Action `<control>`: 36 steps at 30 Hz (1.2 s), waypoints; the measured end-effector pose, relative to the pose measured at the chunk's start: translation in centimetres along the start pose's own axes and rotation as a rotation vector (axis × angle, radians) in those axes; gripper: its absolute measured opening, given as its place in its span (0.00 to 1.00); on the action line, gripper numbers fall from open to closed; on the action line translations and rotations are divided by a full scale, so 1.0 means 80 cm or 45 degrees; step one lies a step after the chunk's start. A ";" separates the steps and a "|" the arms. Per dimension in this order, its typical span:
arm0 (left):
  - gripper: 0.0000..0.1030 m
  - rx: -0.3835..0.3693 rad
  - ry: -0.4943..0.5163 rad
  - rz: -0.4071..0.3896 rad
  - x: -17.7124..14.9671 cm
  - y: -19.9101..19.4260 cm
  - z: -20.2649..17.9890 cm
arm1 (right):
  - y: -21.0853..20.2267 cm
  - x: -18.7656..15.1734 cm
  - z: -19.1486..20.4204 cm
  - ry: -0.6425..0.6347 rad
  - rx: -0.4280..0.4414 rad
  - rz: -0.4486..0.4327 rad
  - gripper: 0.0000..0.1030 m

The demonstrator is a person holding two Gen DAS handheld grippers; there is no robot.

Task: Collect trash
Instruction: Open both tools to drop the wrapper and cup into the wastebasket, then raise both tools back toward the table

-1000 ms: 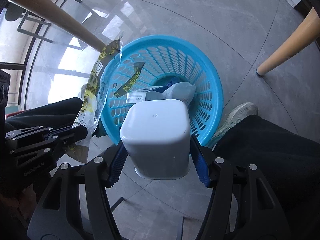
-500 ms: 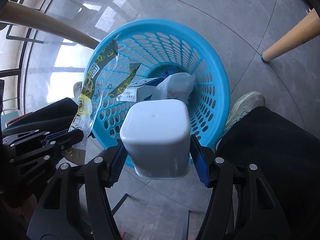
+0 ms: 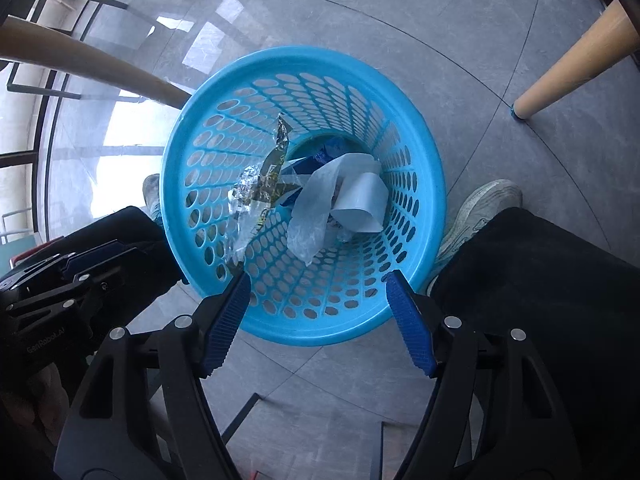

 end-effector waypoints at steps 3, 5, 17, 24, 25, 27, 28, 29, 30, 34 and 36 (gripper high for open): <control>0.38 -0.003 -0.017 -0.024 -0.003 -0.008 0.004 | -0.006 -0.004 0.000 -0.007 -0.012 -0.008 0.65; 0.38 -0.016 -0.033 -0.039 -0.005 -0.014 0.005 | -0.013 -0.006 -0.001 0.000 -0.037 -0.027 0.68; 0.41 -0.049 -0.062 -0.168 -0.033 -0.067 0.010 | -0.086 -0.040 0.017 -0.063 -0.001 -0.184 0.73; 0.41 0.146 -0.002 -0.353 -0.055 -0.108 -0.008 | -0.127 -0.073 0.016 -0.108 -0.012 -0.263 0.76; 0.42 0.161 0.005 -0.374 -0.059 -0.114 -0.010 | -0.133 -0.078 0.014 -0.108 -0.016 -0.276 0.77; 0.44 0.158 0.024 -0.394 -0.069 -0.124 -0.014 | -0.146 -0.088 0.013 -0.119 -0.011 -0.302 0.78; 0.45 0.143 0.031 -0.403 -0.075 -0.130 -0.017 | -0.154 -0.094 0.013 -0.126 -0.007 -0.317 0.79; 0.46 0.129 0.037 -0.412 -0.081 -0.136 -0.017 | -0.163 -0.100 0.013 -0.135 -0.011 -0.336 0.80; 0.46 0.117 0.046 -0.418 -0.086 -0.142 -0.017 | -0.171 -0.105 0.015 -0.142 -0.013 -0.353 0.80; 0.50 0.075 0.111 -0.470 -0.118 -0.168 -0.028 | -0.198 -0.130 0.021 -0.195 -0.002 -0.414 0.82; 0.50 0.072 0.146 -0.508 -0.135 -0.180 -0.034 | -0.208 -0.144 0.027 -0.228 0.000 -0.437 0.82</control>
Point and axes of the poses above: each gripper's, at about its wrist camera, not at the fingertips, and y roughly the way its jaws point, z to its left, x to its top, the point moved 1 cm from there along y, roughly the way its jaws point, and after that the axes turned 1 degree about z, right-handed, at the moved point
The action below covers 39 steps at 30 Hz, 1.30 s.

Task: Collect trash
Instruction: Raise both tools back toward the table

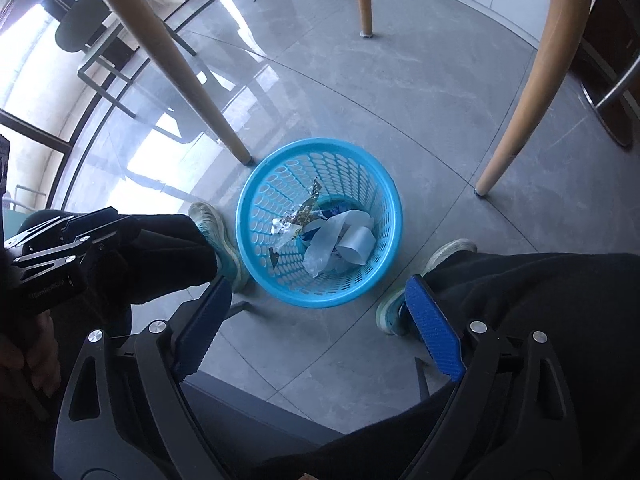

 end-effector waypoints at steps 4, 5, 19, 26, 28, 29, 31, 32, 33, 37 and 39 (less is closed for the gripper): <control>0.50 -0.022 0.043 -0.048 -0.021 -0.027 -0.006 | -0.027 -0.021 0.017 -0.080 -0.011 -0.042 0.82; 0.50 -0.025 0.047 -0.058 -0.027 -0.035 -0.006 | -0.033 -0.027 0.019 -0.093 -0.012 -0.052 0.82; 0.52 -0.024 0.087 -0.407 -0.062 -0.184 0.006 | -0.187 -0.079 0.018 -0.106 0.063 -0.380 0.82; 0.53 -0.047 0.123 -0.612 -0.034 -0.253 -0.011 | -0.283 -0.063 0.021 -0.120 0.047 -0.605 0.82; 0.53 -0.043 0.140 -0.657 -0.027 -0.266 -0.017 | -0.305 -0.057 0.022 -0.122 0.033 -0.666 0.82; 0.53 -0.045 0.145 -0.678 -0.021 -0.271 -0.020 | -0.315 -0.053 0.023 -0.124 0.025 -0.696 0.82; 0.53 -0.061 0.150 -0.705 -0.010 -0.279 -0.025 | -0.334 -0.043 0.022 -0.120 0.010 -0.751 0.82; 0.53 -0.071 0.155 -0.720 -0.004 -0.283 -0.029 | -0.342 -0.037 0.020 -0.115 0.000 -0.777 0.82; 0.54 -0.079 0.161 -0.733 0.002 -0.288 -0.032 | -0.349 -0.031 0.018 -0.109 -0.010 -0.799 0.82; 0.55 -0.098 0.198 -0.773 0.021 -0.300 -0.051 | -0.361 -0.003 0.004 -0.062 -0.046 -0.848 0.82; 0.56 -0.101 0.222 -0.785 0.030 -0.302 -0.060 | -0.364 0.011 -0.002 -0.047 -0.071 -0.869 0.82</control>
Point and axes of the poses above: each gripper's, at about its wrist camera, not at the fingertips, and y roughly the way its jaws point, z to its left, x to its top, the point moved 1 cm from there along y, roughly the way its jaws point, and after that the axes turned 1 degree about z, right-handed, at the moved point
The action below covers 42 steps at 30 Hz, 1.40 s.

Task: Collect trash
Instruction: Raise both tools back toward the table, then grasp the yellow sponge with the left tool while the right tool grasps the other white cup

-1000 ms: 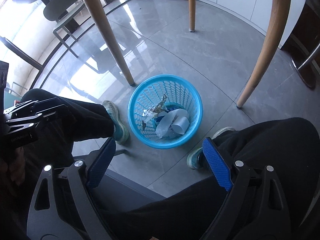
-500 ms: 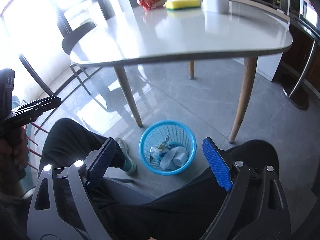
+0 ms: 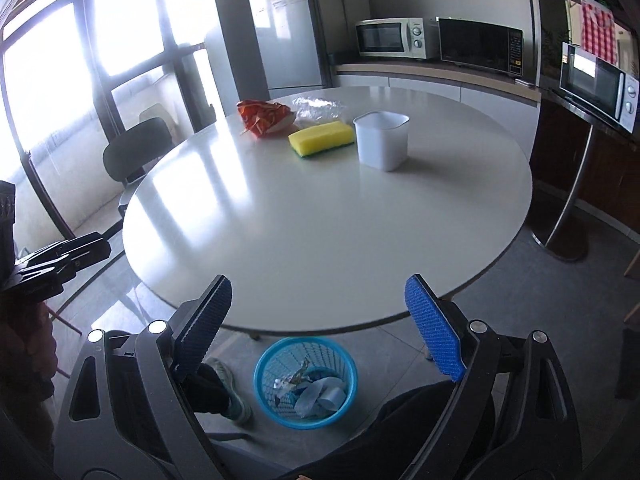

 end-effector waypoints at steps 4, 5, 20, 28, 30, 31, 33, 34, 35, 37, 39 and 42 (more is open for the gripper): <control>0.57 0.019 0.054 -0.011 0.016 0.018 -0.010 | 0.020 0.023 -0.017 0.030 -0.033 -0.028 0.82; 0.58 0.024 0.071 -0.013 0.022 0.024 -0.013 | 0.026 0.029 -0.020 0.039 -0.041 -0.032 0.82; 0.64 0.006 0.140 0.055 0.079 0.103 -0.015 | 0.110 0.091 -0.049 0.101 -0.136 -0.007 0.82; 0.65 -0.012 0.167 0.099 0.115 0.133 -0.009 | 0.157 0.130 -0.056 0.163 -0.204 0.028 0.82; 0.66 -0.018 0.181 0.106 0.123 0.139 -0.009 | 0.166 0.140 -0.054 0.173 -0.212 0.032 0.81; 0.66 -0.018 0.190 0.111 0.125 0.142 -0.009 | 0.172 0.144 -0.053 0.170 -0.230 0.035 0.81; 0.66 -0.020 0.209 0.123 0.130 0.148 -0.009 | 0.183 0.150 -0.052 0.179 -0.258 0.044 0.81; 0.66 -0.022 0.217 0.128 0.133 0.152 -0.009 | 0.189 0.152 -0.054 0.191 -0.266 0.052 0.81; 0.66 -0.025 0.225 0.135 0.134 0.156 -0.011 | 0.194 0.154 -0.055 0.205 -0.273 0.059 0.81; 0.66 -0.028 0.237 0.148 0.139 0.166 -0.012 | 0.205 0.157 -0.057 0.232 -0.289 0.071 0.79; 0.66 -0.030 0.250 0.166 0.144 0.178 -0.014 | 0.217 0.160 -0.058 0.236 -0.296 0.094 0.76; 0.69 -0.078 0.259 0.177 0.158 0.191 -0.020 | 0.228 0.169 -0.060 0.233 -0.326 0.096 0.73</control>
Point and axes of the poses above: each gripper's, at about its wrist camera, not at the fingertips, and y roughly the way its jaws point, z to its left, x to its top, the point moved 1 cm from there along y, roughly the way its jaws point, and after that the axes turned 1 degree about z, right-handed, at the moved point
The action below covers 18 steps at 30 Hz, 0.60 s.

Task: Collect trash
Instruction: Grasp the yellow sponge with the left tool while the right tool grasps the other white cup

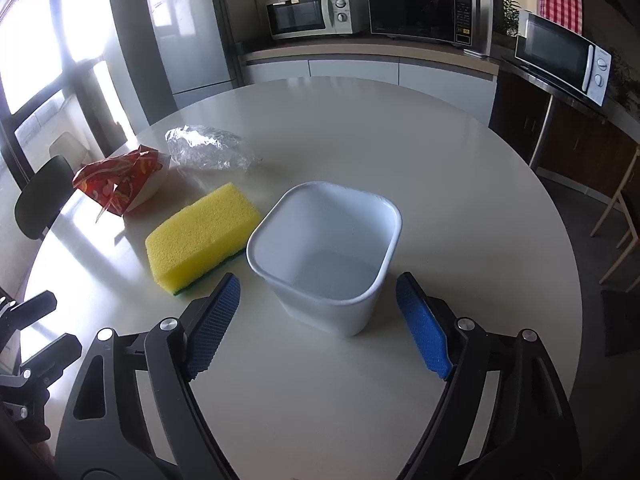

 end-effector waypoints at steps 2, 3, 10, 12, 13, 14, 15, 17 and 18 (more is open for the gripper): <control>0.70 -0.003 0.012 -0.002 0.011 0.011 -0.002 | 0.007 0.005 -0.003 0.008 -0.017 0.005 0.69; 0.70 0.006 0.030 0.003 0.016 0.019 -0.004 | 0.010 0.007 -0.005 0.014 -0.019 0.013 0.67; 0.70 -0.058 0.125 0.101 0.038 0.079 -0.021 | 0.012 0.010 -0.017 -0.005 0.008 0.028 0.61; 0.71 -0.099 0.112 0.118 0.046 0.089 -0.023 | 0.009 0.009 -0.024 0.004 0.024 0.030 0.61; 0.72 -0.123 0.106 0.127 0.050 0.094 -0.024 | 0.008 0.009 -0.027 0.012 0.032 0.029 0.61; 0.72 -0.142 0.109 0.139 0.054 0.100 -0.026 | 0.006 0.008 -0.031 0.016 0.039 0.027 0.61; 0.72 -0.151 0.115 0.146 0.057 0.105 -0.027 | 0.004 0.008 -0.033 0.014 0.042 0.025 0.61; 0.72 -0.143 0.122 0.154 0.064 0.115 -0.030 | -0.001 0.007 -0.034 0.003 0.046 0.017 0.61; 0.72 -0.148 0.119 0.160 0.066 0.119 -0.030 | -0.004 0.007 -0.035 -0.002 0.050 0.013 0.61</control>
Point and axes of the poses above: each gripper's, at about its wrist camera, not at the fingertips, and y roughly the way its jaws point, z to its left, x to its top, the point moved 1 cm from there along y, roughly the way its jaws point, and after that the axes turned 1 degree about z, right-handed, at the moved point
